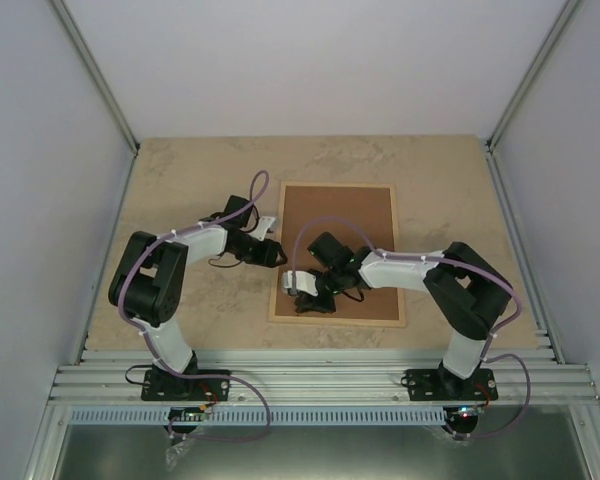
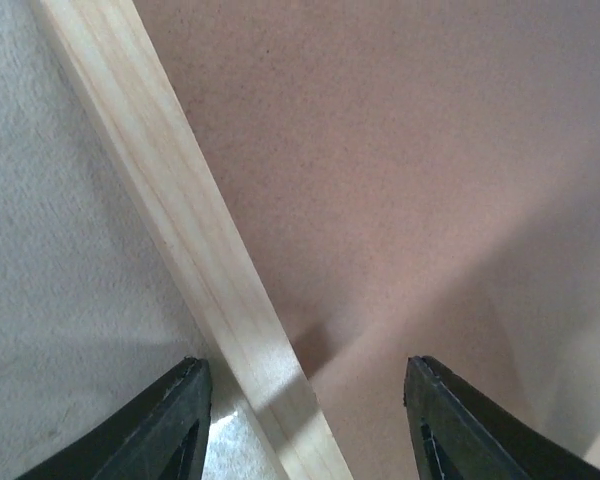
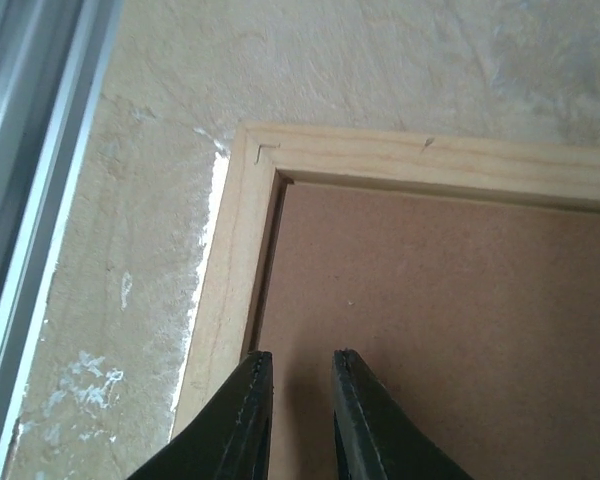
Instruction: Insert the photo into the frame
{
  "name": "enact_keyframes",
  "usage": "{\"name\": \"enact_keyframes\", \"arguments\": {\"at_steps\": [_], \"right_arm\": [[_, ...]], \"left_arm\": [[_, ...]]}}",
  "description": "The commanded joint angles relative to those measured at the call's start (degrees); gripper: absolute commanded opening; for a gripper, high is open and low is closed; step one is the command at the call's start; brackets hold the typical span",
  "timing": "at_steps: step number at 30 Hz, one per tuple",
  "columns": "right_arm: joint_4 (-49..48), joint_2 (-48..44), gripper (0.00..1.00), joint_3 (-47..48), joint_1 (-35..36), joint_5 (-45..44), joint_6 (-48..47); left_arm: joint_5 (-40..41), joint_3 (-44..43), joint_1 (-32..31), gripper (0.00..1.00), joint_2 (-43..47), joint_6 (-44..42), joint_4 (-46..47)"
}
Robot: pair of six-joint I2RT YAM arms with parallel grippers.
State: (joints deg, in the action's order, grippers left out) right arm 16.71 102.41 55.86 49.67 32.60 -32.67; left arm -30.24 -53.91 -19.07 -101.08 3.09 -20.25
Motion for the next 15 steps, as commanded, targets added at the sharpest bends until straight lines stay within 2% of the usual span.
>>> {"name": "enact_keyframes", "arguments": {"at_steps": [1,15], "right_arm": [[-3.5,1.5,0.19,-1.1,1.9,-4.4,2.3],[0.2,4.8,0.21,1.2,4.0,-5.3,3.6]], "left_arm": [[3.1,1.4,0.3,0.55,-3.8,0.0,-1.6],[3.5,3.3,0.2,0.53,-4.4,-3.0,-1.4]]}}
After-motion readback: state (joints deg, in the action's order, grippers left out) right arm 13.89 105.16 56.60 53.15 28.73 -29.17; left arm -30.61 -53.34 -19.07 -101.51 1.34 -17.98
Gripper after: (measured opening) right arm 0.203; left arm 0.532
